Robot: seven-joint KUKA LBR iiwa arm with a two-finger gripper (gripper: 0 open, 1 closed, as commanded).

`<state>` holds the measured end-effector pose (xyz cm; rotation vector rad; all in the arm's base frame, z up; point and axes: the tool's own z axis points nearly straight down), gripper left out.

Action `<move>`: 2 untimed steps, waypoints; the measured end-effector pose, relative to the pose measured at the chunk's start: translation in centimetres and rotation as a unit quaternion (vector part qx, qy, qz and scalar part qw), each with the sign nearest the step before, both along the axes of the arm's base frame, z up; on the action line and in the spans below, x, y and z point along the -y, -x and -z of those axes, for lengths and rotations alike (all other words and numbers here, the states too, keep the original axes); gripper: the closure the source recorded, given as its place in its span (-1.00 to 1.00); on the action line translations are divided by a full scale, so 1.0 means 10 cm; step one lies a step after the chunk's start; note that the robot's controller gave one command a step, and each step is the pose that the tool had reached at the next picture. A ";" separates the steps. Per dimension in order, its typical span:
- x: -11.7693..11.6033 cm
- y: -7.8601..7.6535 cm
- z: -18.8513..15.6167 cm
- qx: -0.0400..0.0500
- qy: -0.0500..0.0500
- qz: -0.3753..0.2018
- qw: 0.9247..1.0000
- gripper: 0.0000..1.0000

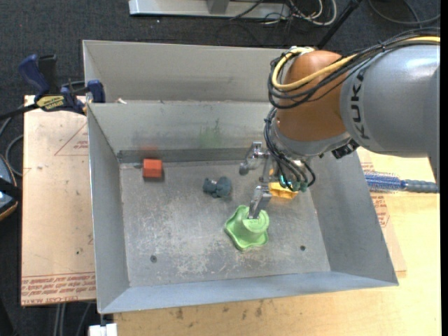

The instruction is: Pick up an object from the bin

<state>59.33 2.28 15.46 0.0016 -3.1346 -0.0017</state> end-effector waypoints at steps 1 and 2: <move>0.03 0.13 0.24 0.011 -0.001 -0.055 0.998 -1.00; -0.21 0.58 -0.04 0.004 -0.001 -0.268 0.963 -1.00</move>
Offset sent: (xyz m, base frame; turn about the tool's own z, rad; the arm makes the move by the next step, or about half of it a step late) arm -0.0444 -0.0133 -0.0846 -0.2079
